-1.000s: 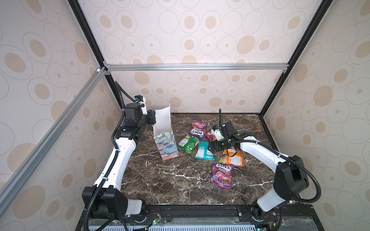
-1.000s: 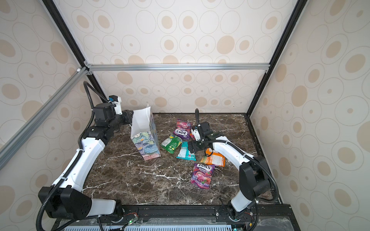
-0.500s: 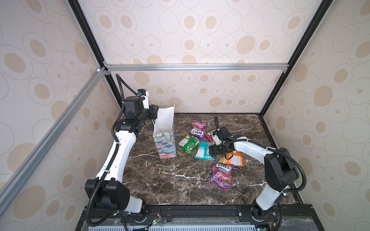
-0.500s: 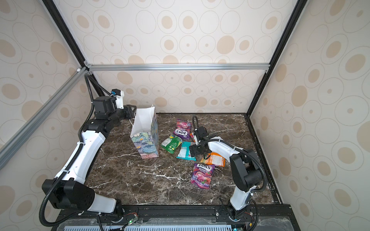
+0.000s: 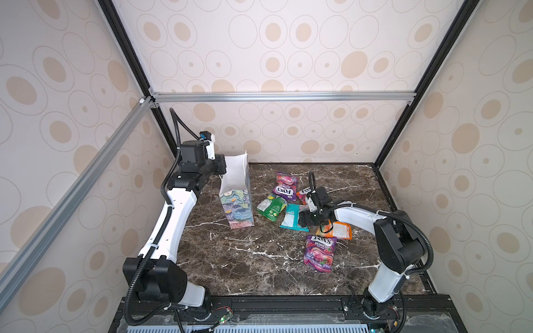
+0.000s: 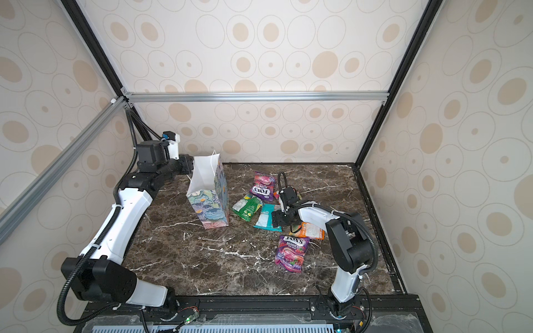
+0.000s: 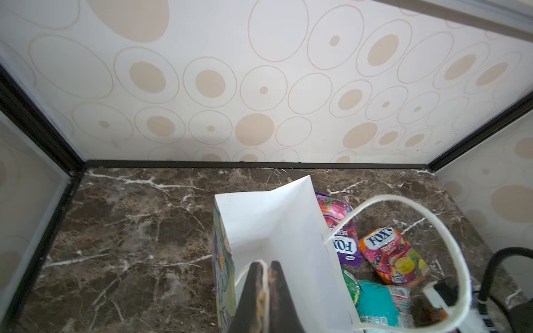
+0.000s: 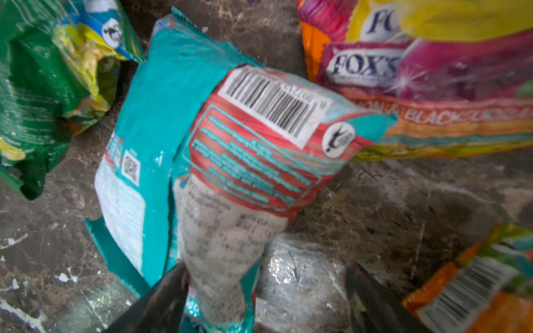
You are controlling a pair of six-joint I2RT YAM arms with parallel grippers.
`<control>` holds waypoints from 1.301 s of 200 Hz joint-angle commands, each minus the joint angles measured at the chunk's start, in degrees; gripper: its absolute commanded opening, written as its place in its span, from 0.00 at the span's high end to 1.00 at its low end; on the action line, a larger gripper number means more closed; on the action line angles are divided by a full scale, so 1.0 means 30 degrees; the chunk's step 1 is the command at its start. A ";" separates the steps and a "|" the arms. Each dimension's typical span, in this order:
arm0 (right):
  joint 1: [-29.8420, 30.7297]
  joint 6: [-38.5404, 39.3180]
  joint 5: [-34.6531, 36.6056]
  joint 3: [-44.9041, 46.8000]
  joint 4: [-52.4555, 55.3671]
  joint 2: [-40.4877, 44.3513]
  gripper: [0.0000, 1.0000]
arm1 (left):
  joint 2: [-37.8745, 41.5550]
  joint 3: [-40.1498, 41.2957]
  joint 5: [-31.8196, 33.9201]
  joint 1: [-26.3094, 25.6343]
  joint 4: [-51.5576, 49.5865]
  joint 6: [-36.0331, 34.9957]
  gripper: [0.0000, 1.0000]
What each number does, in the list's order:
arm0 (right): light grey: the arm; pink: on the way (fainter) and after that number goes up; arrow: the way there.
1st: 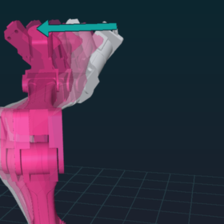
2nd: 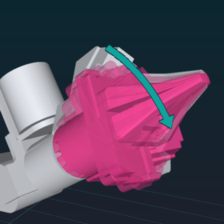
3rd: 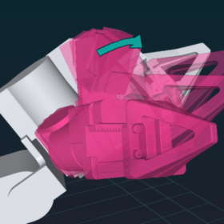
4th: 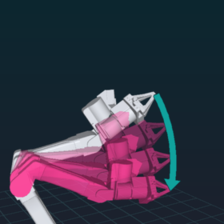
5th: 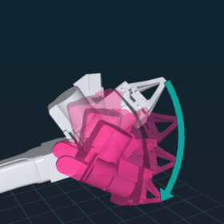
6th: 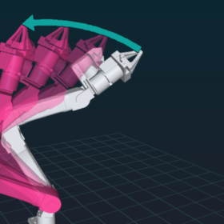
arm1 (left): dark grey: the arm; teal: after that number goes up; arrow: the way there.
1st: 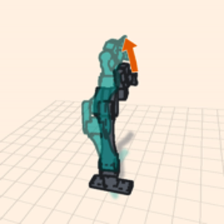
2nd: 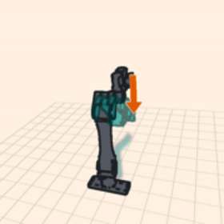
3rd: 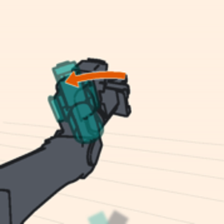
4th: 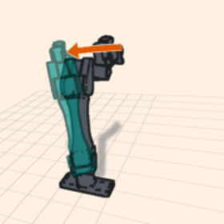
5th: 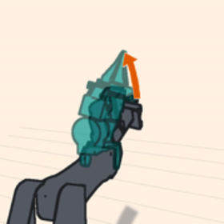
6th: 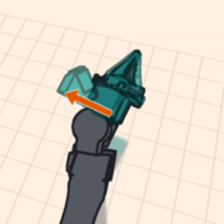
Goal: Place the snacks into the paper bag
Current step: Rotate the paper bag at the center of the table, then pick up the snack at the center of the table.
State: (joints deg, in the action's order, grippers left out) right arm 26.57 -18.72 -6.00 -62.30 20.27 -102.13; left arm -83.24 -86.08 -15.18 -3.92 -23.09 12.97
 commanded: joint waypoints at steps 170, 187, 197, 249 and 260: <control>-0.0033 0.0932 -0.1972 -0.1429 0.1607 0.4050 1.00 | 0.1364 0.0918 -0.2277 -0.0069 -0.0010 -0.1510 1.00; -0.0033 0.1600 -0.1774 -0.2501 0.2231 0.5313 1.00 | 0.1201 0.0037 -0.2752 -0.0071 -0.0653 -0.1778 1.00; -0.0011 0.2012 -0.1916 -0.3484 0.2640 0.5842 1.00 | 0.1115 -0.0360 -0.3121 -0.0070 -0.0864 -0.1919 1.00; 0.0771 0.3494 -0.3059 -0.8704 0.3014 0.6688 1.00 | 0.1135 -0.0287 -0.3817 -0.0069 -0.0422 -0.1660 1.00; 0.1092 0.3654 -0.3185 -0.9722 0.2940 0.6452 1.00 | 0.1144 -0.0196 -0.3817 -0.0071 -0.0356 -0.1659 1.00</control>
State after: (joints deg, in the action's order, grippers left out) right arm 28.03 -10.68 -13.17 -86.43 28.95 -82.43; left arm -80.38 -85.03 -24.86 -3.99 -24.16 9.15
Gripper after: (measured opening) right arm 0.042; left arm 0.049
